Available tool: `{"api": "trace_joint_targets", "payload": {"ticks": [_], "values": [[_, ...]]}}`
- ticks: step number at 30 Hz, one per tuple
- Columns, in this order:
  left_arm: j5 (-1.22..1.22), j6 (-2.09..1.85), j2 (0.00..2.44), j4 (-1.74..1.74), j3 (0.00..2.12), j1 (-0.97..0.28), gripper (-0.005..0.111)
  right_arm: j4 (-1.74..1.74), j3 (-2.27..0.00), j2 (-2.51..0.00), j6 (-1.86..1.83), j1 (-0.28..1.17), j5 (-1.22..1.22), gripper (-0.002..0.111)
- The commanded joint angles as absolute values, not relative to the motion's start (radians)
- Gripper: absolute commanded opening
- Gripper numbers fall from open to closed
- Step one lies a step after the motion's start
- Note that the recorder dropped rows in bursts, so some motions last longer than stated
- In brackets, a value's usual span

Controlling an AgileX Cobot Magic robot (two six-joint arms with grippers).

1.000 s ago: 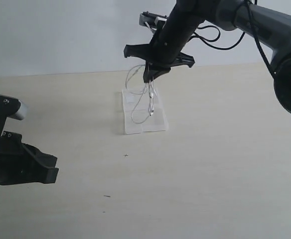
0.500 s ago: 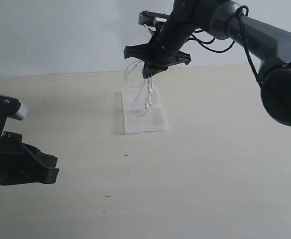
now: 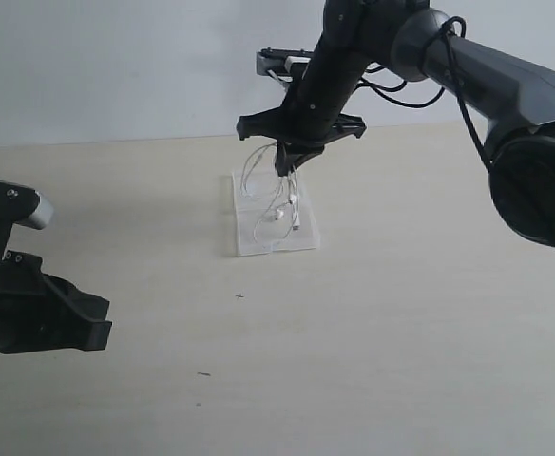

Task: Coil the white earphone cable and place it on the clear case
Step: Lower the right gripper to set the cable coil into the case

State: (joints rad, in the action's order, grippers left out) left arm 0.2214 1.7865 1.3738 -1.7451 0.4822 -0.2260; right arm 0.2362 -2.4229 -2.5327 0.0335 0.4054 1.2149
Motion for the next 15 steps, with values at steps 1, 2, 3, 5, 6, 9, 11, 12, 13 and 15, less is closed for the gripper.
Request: {"api": "trace_joint_targets", "payload": {"ticks": [1,2,3,5,6,9,11,12,13,15], "values": [[0.219,1.787,1.380,-1.740,0.478,-0.229,0.000,0.221,-2.428,-2.525,0.021,0.432,1.221,0.000],[0.219,1.787,1.380,-1.740,0.478,-0.229,0.000,0.221,-2.426,-2.525,0.023,0.436,1.221,0.000],[0.219,1.787,1.380,-1.740,0.478,-0.229,0.000,0.218,-2.422,-2.525,0.023,0.442,1.221,0.000],[0.219,1.787,1.380,-1.741,0.478,-0.229,0.000,0.216,-2.410,-2.525,0.027,0.451,1.221,0.000],[0.219,1.787,1.380,-1.741,0.478,-0.229,0.000,0.208,-2.405,-2.525,0.027,0.453,1.221,0.000],[0.219,1.784,1.380,-1.742,0.478,-0.229,0.000,0.205,-2.381,-2.525,0.027,0.453,1.221,0.000],[0.219,1.784,1.380,-1.742,0.478,-0.229,0.000,0.189,-2.368,-2.525,0.027,0.453,1.221,0.000],[0.217,1.784,1.380,-1.742,0.478,-0.229,0.000,0.181,-2.363,-2.521,0.027,0.453,1.221,0.000],[0.216,1.784,1.380,-1.742,0.478,-0.229,0.000,0.181,-2.358,-2.517,0.027,0.453,1.221,0.000],[0.216,1.784,1.380,-1.742,0.478,-0.229,0.000,0.181,-2.342,-2.502,0.027,0.453,1.221,0.000]]}}
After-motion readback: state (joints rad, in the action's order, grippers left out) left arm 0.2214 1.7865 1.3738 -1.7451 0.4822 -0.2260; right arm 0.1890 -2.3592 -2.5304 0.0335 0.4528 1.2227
